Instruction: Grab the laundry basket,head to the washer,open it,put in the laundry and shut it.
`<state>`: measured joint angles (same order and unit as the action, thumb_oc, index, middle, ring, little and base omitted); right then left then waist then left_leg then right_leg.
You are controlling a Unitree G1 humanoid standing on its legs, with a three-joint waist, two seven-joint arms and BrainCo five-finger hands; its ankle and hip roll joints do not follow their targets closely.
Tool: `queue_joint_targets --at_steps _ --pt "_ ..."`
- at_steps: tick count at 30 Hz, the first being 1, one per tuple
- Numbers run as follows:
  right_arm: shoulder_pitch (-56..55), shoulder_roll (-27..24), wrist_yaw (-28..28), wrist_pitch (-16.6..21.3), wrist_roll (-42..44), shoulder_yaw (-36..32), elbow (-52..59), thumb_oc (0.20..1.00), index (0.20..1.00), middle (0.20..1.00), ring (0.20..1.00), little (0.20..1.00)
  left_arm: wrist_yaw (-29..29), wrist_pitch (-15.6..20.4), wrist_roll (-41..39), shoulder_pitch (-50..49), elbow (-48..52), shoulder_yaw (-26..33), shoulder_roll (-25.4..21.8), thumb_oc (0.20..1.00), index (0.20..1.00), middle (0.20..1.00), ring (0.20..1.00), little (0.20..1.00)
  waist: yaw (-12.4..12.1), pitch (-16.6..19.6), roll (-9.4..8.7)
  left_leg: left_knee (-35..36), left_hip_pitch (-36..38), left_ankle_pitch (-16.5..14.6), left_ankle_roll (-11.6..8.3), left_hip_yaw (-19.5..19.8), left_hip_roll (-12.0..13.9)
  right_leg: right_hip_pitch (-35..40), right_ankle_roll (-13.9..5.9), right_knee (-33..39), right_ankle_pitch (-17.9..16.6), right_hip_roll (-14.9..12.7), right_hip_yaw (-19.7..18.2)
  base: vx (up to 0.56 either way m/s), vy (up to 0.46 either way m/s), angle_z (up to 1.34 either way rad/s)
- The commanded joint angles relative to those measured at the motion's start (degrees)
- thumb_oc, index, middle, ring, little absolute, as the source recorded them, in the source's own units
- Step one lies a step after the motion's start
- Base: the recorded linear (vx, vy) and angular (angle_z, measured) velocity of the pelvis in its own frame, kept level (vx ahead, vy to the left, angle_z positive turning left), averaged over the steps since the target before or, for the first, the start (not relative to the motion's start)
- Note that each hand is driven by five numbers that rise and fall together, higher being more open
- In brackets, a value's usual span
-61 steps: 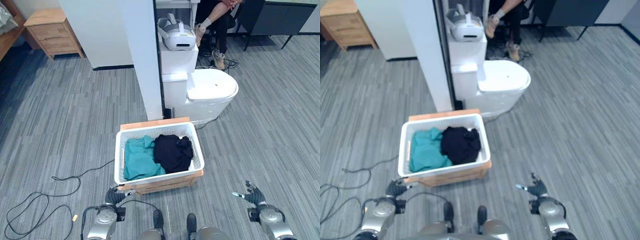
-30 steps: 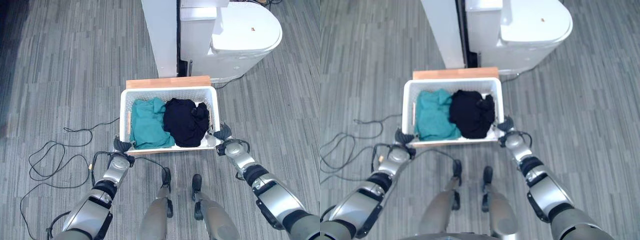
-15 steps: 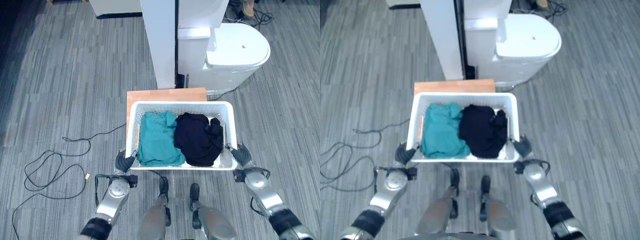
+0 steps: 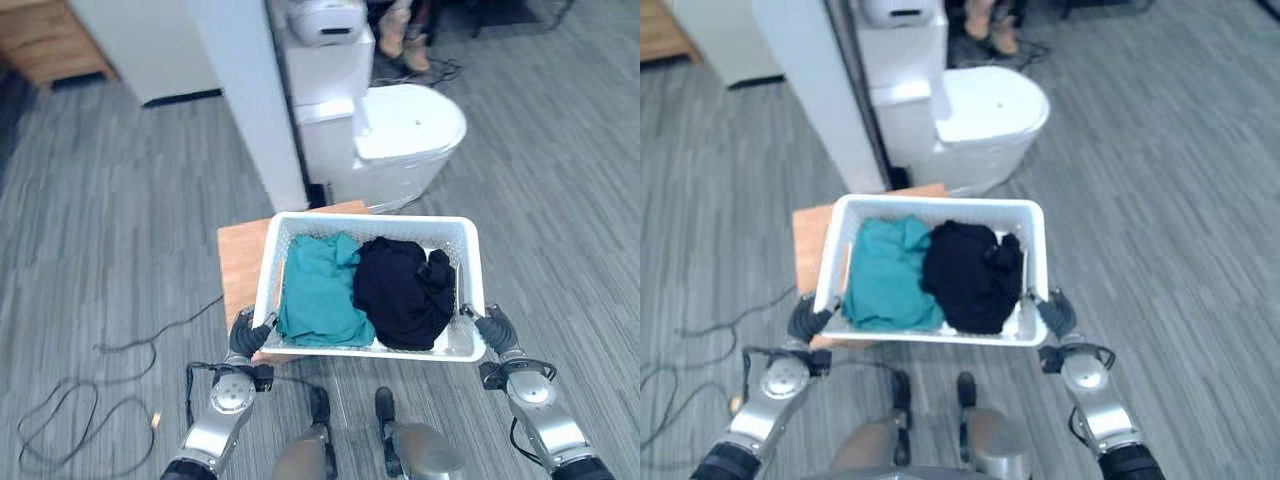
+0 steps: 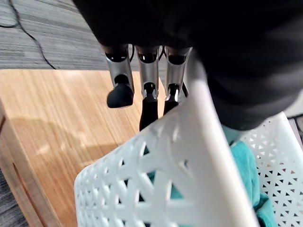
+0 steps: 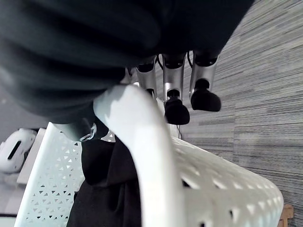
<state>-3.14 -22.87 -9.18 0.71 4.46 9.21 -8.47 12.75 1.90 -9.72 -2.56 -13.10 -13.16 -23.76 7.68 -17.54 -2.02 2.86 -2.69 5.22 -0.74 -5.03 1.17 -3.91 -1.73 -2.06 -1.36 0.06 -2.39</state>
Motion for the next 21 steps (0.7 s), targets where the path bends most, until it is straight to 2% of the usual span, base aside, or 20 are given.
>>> queue_joint_targets --at_steps 1,3,4,5,6,8,10,11,12,13,14,15,16,17,19,20,21 --pt "0.11 1.38 3.05 7.55 8.11 -3.50 4.53 0.200 0.200 0.200 0.200 0.200 -7.73 5.54 -1.23 0.40 6.42 -0.12 -1.22 0.200 0.200 0.200 0.200 0.200 3.01 6.22 -2.00 -7.22 1.47 -12.64 0.41 -2.52 -0.63 -6.66 -7.29 -0.82 0.13 -1.92 -5.32 -0.06 0.088 -1.48" --pt "0.11 1.86 3.40 7.84 8.43 -3.35 5.10 0.200 0.200 0.200 0.200 0.200 -7.44 5.85 -1.03 0.44 7.26 0.15 -1.64 0.200 0.200 0.200 0.200 0.200 3.49 5.74 -2.15 -7.39 2.07 -13.14 0.94 -6.48 -0.22 -8.50 -8.18 -1.63 -0.35 -1.75 -5.60 -0.08 0.079 -1.50" --pt "0.13 1.89 3.40 7.83 8.43 -3.34 5.12 0.200 0.200 0.200 0.200 0.200 -7.45 5.86 -1.03 0.46 7.25 0.18 -1.67 0.200 0.200 0.200 0.200 0.200 3.35 5.85 -2.29 -7.31 1.92 -12.91 0.92 -6.67 -0.30 -8.73 -8.16 -1.56 -0.57 -1.78 -5.81 -0.05 0.027 -0.78" --pt "0.41 1.99 3.64 7.92 8.82 -3.17 6.01 0.200 0.200 0.200 0.200 0.200 -6.98 6.25 -1.06 0.40 8.28 0.52 -1.84 0.200 0.200 0.200 0.200 0.200 3.42 5.42 -1.89 -7.49 3.45 -13.91 1.17 -10.96 0.56 -9.61 -8.11 -2.10 -0.03 -3.28 -0.87 -0.03 -0.006 -2.12" --pt "0.69 1.93 3.59 7.97 8.95 -2.99 6.52 0.200 0.200 0.200 0.200 0.200 -6.62 6.56 -1.46 0.39 8.97 0.61 -1.70 0.200 0.200 0.200 0.200 0.200 2.93 5.31 -1.56 -7.56 4.34 -14.13 1.09 -13.21 1.17 -9.76 -7.74 -2.68 0.59 -4.79 4.33 -0.03 -0.038 -2.53" --pt "0.79 1.99 3.37 8.38 9.20 -2.95 6.83 0.200 0.200 0.200 0.200 0.200 -6.39 6.60 -1.91 0.46 8.97 0.65 -1.43 0.200 0.200 0.200 0.200 0.200 1.88 5.89 -0.41 -7.24 6.00 -15.07 0.19 -16.94 2.66 -9.27 -6.78 -3.94 3.17 -8.50 17.24 0.04 -0.067 -1.95" --pt "0.95 1.76 3.89 8.33 8.62 -2.37 7.47 0.200 0.200 0.200 0.200 0.200 -6.42 6.44 -1.86 0.51 8.99 1.06 -1.04 0.200 0.200 0.200 0.200 0.200 1.08 6.69 0.29 -6.90 7.17 -14.84 -0.24 -21.75 3.74 -8.45 -5.44 -6.31 4.08 -12.34 28.71 0.02 -0.096 -1.91" --pt "1.02 1.66 3.92 8.44 8.47 -2.25 7.50 0.200 0.200 0.200 0.200 0.200 -6.38 6.44 -1.76 0.40 8.80 1.05 -0.86 0.200 0.200 0.200 0.200 0.200 0.87 7.27 0.39 -6.88 7.66 -15.05 -0.21 -23.71 3.94 -7.80 -5.11 -6.74 3.92 -13.74 32.25 0.08 -0.124 -2.05" --pt "0.49 1.64 4.15 8.20 8.23 -2.42 8.07 0.200 0.200 0.200 0.200 0.200 -6.89 6.27 -1.28 -0.03 8.89 0.48 -0.55 0.200 0.200 0.200 0.200 0.200 1.59 7.61 0.54 -6.97 8.60 -15.43 -0.25 -24.87 3.94 -8.43 -4.89 -7.71 3.65 -13.79 31.47 0.27 -0.211 -1.83" --pt "-0.82 1.31 4.42 8.02 8.24 -3.13 8.38 0.200 0.200 0.200 0.200 0.200 -7.61 6.31 -0.89 -0.76 8.35 0.73 0.11 0.200 0.200 0.200 0.200 0.200 2.82 8.64 0.83 -8.35 10.33 -17.26 -0.24 -26.05 4.34 -8.23 -5.43 -5.95 3.41 -12.64 28.22 0.25 -0.177 -1.29" --pt "-0.86 1.29 4.42 8.01 8.25 -3.14 8.41 0.200 0.200 0.200 0.200 0.200 -7.61 6.32 -0.88 -0.77 8.34 0.71 0.13 0.200 0.200 0.200 0.200 0.200 2.72 8.64 0.87 -8.41 10.35 -17.31 -0.26 -26.15 4.39 -8.21 -5.42 -5.89 3.37 -12.56 28.15 0.36 -0.260 -1.29" --pt "-1.13 0.65 4.25 8.13 8.88 -3.19 8.68 0.200 0.200 0.200 0.200 0.200 -7.90 6.56 -1.17 -1.15 8.37 0.04 0.74 0.200 0.200 0.200 0.200 0.200 3.69 8.73 1.50 -14.40 10.01 -18.17 -0.76 -25.69 5.78 -6.48 -4.51 -3.72 4.41 -10.15 25.11 0.17 -0.145 -0.87" --pt "-1.13 0.57 4.24 8.11 8.91 -3.19 8.72 0.200 0.200 0.200 0.200 0.200 -7.89 6.59 -1.16 -1.14 8.34 0.05 0.81 0.200 0.200 0.200 0.200 0.200 3.54 8.62 1.65 -15.16 9.86 -18.51 -0.97 -25.81 6.23 -6.35 -4.35 -3.56 4.42 -9.83 25.00 0.25 -0.209 -0.85" --pt "-0.57 -0.19 4.04 8.23 9.00 -2.78 8.79 0.200 0.200 0.200 0.200 0.200 -7.61 6.74 -1.50 -1.04 8.52 -0.32 1.04 0.200 0.200 0.200 0.200 0.200 3.09 8.12 2.08 -19.73 8.81 -17.19 -2.05 -23.77 7.34 -5.41 -3.62 -2.69 4.92 -7.96 23.12 0.15 -0.128 -0.57" --pt "0.37 -1.10 3.46 8.19 9.18 -2.21 8.16 0.200 0.200 0.200 0.200 0.200 -7.17 7.13 -2.46 -0.79 8.28 -1.15 1.56 0.200 0.200 0.200 0.200 0.200 1.60 7.62 2.46 -25.42 5.80 -13.85 -4.00 -17.11 7.05 -3.09 -2.18 -0.54 5.79 -4.99 20.61 0.18 -0.165 -0.87" --pt "0.39 -1.11 3.45 8.18 9.18 -2.26 8.15 0.200 0.200 0.200 0.200 0.200 -7.16 7.16 -2.49 -0.71 8.22 -1.20 1.56 0.200 0.200 0.200 0.200 0.200 1.64 7.59 2.53 -25.74 5.62 -13.92 -4.13 -16.95 7.23 -2.99 -2.07 -0.36 5.78 -4.86 20.72 0.13 -0.143 -1.57" --pt "0.64 -1.47 3.70 7.96 9.09 -1.87 8.43 0.200 0.200 0.200 0.200 0.200 -7.04 7.12 -2.87 -0.85 7.92 -2.16 1.79 0.200 0.200 0.200 0.200 0.200 0.34 7.30 1.38 -25.10 1.76 -14.86 -2.98 -11.36 3.47 -1.52 -1.68 1.21 5.27 -4.73 18.56 0.22 -0.079 -1.36"
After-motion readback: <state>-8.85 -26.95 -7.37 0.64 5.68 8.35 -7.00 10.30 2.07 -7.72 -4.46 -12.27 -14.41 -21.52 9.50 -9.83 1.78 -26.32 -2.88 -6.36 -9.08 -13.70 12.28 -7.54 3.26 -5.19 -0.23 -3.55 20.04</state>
